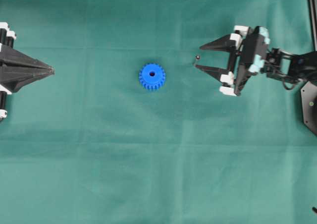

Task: Insert the shaft placed at a random location into the center hole of the small gear at another random location.
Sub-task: 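Move the right gripper left toward the silver shaft beside the gear, then close the right gripper on the silver shaft and lift it upright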

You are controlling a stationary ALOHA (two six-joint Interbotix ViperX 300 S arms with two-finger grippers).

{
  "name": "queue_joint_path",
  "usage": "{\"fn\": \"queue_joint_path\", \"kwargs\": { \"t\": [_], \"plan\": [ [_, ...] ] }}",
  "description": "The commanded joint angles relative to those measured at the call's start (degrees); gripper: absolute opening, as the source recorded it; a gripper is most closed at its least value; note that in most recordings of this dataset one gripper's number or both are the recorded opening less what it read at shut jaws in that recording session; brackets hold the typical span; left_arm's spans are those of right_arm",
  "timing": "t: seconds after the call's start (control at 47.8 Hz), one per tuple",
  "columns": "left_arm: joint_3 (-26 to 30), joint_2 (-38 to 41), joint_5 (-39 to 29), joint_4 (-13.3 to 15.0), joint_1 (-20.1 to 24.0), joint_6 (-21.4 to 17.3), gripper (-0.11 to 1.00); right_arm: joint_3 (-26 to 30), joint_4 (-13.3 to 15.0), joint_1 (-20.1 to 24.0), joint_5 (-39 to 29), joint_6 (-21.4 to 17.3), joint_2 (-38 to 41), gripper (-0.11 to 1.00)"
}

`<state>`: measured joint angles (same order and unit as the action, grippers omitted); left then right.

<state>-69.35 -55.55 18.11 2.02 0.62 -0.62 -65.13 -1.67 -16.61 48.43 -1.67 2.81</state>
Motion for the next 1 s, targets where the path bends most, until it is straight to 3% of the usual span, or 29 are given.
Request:
{"fn": "queue_joint_path", "kwargs": {
  "t": [0.0, 0.377, 0.439, 0.649, 0.983],
  "plan": [
    [0.5, 0.4, 0.5, 0.1, 0.4, 0.4, -0.01, 1.7, -0.3, -0.6, 1.9, -0.5, 2.5, 0.62],
    [0.2, 0.3, 0.5, 0.2, 0.7, 0.7, -0.01, 2.4, -0.2, -1.1, 2.8, -1.3, 4.8, 0.56],
    [0.2, 0.3, 0.4, 0.2, 0.7, 0.7, -0.01, 2.2, -0.2, -1.1, 2.8, -1.5, 4.8, 0.50],
    [0.1, 0.3, 0.4, 0.2, 0.7, 0.8, -0.01, 2.1, -0.1, -1.1, 3.0, -1.6, 4.8, 0.14],
    [0.1, 0.3, 0.3, 0.3, 0.8, 0.8, -0.01, 1.9, 0.0, -1.1, 2.5, -1.8, 3.0, 0.14]
  ]
}}
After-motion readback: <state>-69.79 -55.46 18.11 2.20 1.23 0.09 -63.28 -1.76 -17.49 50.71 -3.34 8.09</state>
